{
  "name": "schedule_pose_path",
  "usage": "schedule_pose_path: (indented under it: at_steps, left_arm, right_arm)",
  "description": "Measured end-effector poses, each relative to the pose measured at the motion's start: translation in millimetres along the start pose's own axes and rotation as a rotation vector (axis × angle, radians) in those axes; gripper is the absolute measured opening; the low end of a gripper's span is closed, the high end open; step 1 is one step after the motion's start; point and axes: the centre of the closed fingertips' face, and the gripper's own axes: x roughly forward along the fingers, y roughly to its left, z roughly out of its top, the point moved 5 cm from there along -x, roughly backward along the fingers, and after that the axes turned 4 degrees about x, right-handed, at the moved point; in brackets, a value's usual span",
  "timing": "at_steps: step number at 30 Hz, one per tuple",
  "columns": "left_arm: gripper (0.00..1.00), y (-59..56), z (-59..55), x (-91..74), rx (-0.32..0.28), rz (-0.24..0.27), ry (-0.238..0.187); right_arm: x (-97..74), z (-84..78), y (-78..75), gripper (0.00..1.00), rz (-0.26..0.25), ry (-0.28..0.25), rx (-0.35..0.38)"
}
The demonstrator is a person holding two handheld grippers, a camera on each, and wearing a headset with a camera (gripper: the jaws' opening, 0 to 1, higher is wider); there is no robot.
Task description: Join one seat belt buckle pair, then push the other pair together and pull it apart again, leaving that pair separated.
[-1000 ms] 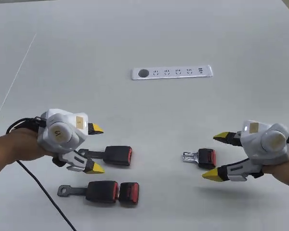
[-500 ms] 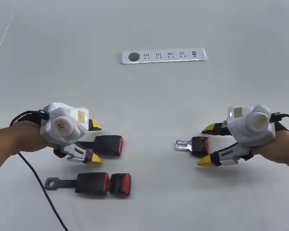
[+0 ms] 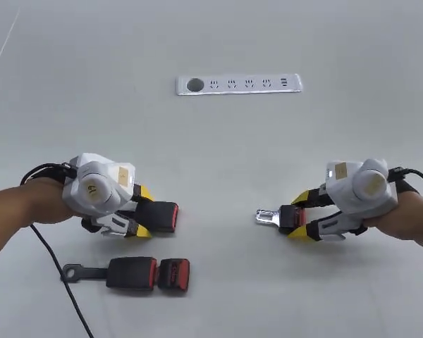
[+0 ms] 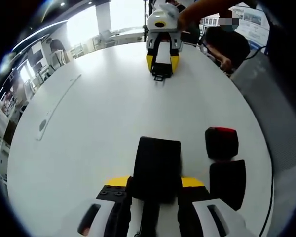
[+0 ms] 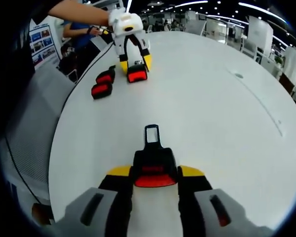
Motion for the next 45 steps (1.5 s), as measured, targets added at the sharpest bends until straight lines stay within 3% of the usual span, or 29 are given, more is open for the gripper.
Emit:
schedule_pose_path:
  at_steps: [14, 23, 36, 45]
  left_arm:
    - [0.35, 5.5, -8.4, 1.3, -0.007, -0.003, -0.016]
    - [0.35, 6.1, -9.7, 3.9, -0.006, -0.003, -0.003]
    - [0.35, 5.0, -7.9, 6.2, -0.017, 0.005, 0.016]
    - [0.35, -0.2, -0.1, 4.0, -0.028, 0.012, 0.025]
  right_arm:
    - [-0.7, -0.5, -2.4, 0.34, 0.045, 0.053, -0.089]
    - [2.0, 2.1, -4.3, 0.34, 0.045, 0.052, -0.098]
    - [18.6, 25.4, 2.1, 0.34, 0.051, 0.024, -0.113]
    - [31.5, 43.3, 8.8, 0.34, 0.046, 0.003, -0.124]
